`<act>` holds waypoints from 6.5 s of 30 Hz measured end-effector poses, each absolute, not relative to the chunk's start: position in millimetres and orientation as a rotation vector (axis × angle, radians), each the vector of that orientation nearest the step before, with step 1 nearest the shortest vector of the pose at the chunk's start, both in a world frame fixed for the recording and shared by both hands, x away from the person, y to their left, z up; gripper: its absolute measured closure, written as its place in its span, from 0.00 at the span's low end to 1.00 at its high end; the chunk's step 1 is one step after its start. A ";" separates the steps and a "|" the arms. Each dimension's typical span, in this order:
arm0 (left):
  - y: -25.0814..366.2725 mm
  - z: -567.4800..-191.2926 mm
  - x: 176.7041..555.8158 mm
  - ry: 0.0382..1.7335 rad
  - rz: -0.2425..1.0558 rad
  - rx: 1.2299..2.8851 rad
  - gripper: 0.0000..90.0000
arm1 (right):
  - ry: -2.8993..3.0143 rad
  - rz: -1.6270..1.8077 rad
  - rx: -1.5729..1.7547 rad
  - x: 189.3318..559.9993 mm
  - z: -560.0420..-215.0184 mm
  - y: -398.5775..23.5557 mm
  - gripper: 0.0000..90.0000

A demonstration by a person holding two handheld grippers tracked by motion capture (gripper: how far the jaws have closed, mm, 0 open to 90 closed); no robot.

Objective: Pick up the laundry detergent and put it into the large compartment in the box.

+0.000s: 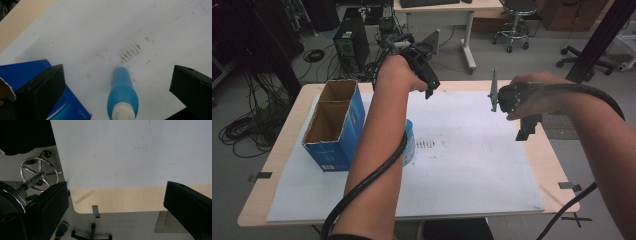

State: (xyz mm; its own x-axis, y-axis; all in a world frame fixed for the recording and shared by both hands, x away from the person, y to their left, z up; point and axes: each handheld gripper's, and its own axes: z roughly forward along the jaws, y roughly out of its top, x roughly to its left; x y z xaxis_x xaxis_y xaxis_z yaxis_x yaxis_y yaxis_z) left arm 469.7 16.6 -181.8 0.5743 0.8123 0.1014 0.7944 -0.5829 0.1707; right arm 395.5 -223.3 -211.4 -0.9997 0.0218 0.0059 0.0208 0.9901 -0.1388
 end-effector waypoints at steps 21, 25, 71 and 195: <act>21.4 -174.0 462.5 1.390 0.285 2.681 0.00 | -3.143 0.208 -0.020 392.9 -207.8 -221.5 0.06; 21.4 -172.5 458.1 1.383 0.288 2.686 0.00 | -3.143 0.207 -0.027 391.5 -208.6 -222.0 0.06; 47.2 -201.6 413.1 1.416 0.178 2.690 0.00 | -3.132 0.207 0.016 380.6 -221.3 -211.6 0.07; 54.1 -294.5 420.1 1.431 0.082 2.719 0.42 | -3.087 0.213 0.035 385.1 -255.6 -209.0 0.07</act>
State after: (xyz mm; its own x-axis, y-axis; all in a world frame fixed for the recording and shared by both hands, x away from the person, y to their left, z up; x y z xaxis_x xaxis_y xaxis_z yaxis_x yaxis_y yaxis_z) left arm 420.1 54.1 -294.5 0.5655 0.8246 0.0153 0.8210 -0.5646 0.0850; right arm 385.1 -209.0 -255.6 -0.9986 -0.0192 0.0487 -0.0257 0.9903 -0.1366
